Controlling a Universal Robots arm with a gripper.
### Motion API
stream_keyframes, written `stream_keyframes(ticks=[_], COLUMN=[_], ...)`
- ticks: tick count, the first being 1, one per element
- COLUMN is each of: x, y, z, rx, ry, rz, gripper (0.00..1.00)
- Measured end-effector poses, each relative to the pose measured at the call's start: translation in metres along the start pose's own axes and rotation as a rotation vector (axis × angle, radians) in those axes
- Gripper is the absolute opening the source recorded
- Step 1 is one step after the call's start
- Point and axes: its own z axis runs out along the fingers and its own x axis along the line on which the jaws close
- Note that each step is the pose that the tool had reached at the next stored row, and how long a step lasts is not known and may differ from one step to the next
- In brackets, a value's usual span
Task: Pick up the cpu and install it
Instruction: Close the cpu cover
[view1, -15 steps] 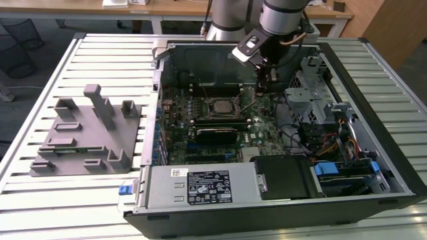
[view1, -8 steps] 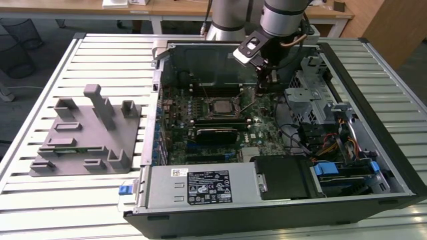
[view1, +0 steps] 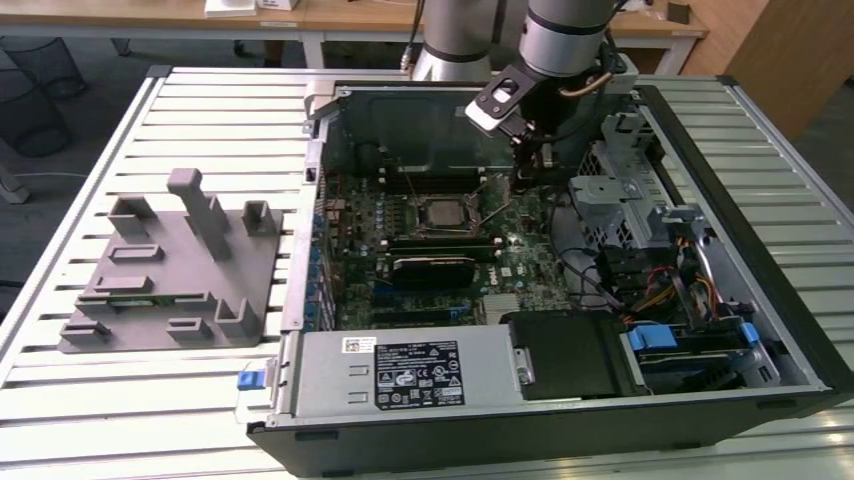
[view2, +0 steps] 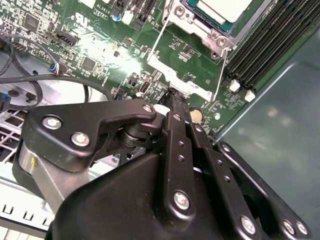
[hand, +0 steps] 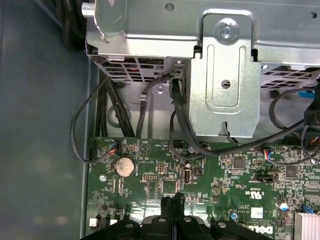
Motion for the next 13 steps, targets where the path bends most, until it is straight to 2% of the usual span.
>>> stream_keyframes(ticks=[13], x=[0.0003], y=[-0.0080], z=[0.0005], rx=[0.0000], ry=[0.0001], rz=[0.000], gripper=[0.11])
